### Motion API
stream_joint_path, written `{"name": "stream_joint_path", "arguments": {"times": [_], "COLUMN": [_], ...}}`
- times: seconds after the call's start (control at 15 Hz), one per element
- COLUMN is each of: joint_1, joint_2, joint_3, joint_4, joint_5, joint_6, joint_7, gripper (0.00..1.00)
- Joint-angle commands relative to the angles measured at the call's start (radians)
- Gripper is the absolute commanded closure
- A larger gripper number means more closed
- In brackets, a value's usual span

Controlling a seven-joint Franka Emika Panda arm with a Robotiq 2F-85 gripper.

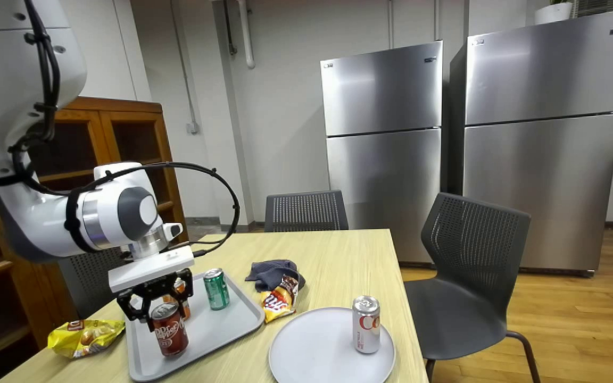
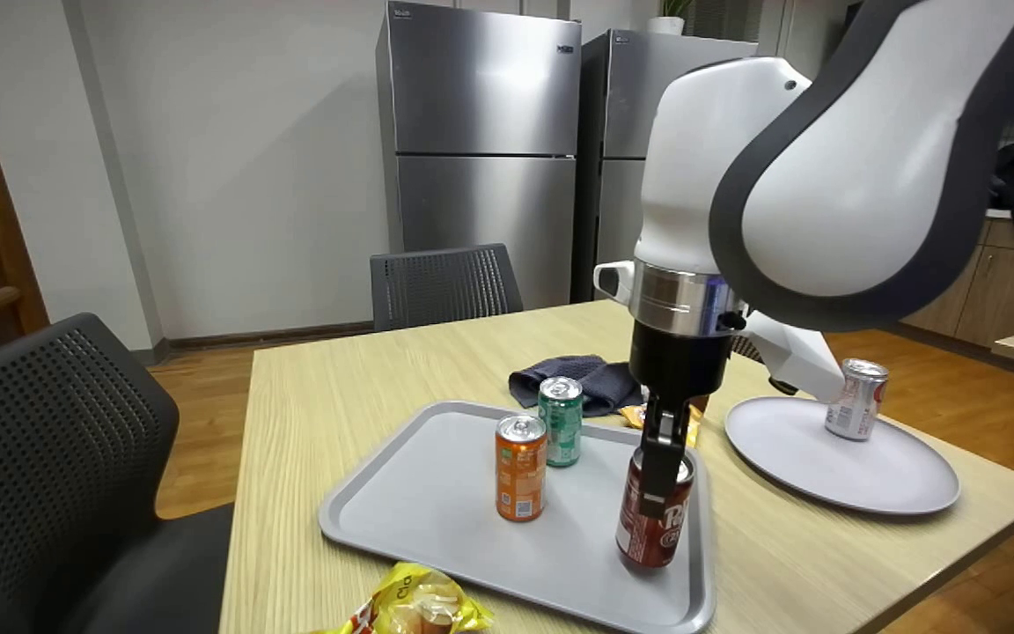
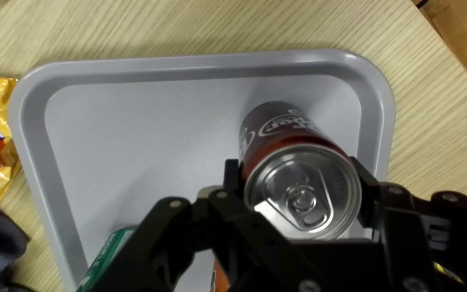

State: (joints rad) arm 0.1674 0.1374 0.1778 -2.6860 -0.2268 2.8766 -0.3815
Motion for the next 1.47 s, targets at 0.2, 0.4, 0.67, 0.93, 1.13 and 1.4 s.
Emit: {"name": "stream_joint_path", "arguments": {"times": [0.2, 0.4, 0.67, 0.93, 1.13, 1.4], "joint_1": [0.042, 0.051, 0.065, 0.048, 0.019, -0.001], "joint_2": [-0.007, -0.002, 0.002, -0.019, -0.053, -0.127], "joint_3": [-0.035, -0.042, -0.054, -0.042, -0.015, -0.021], "joint_4": [0.007, 0.009, 0.013, -0.008, -0.028, -0.055], "joint_5": [-0.121, -0.157, -0.199, -0.186, -0.129, -0.098], "joint_6": [-0.007, -0.002, -0.019, -0.034, -0.041, -0.05], "joint_7": [0.112, 0.148, 0.186, 0.138, 0.07, 0.018], "gripper": [0.62, 0.62, 0.37, 0.01, 0.0, 0.0]}}
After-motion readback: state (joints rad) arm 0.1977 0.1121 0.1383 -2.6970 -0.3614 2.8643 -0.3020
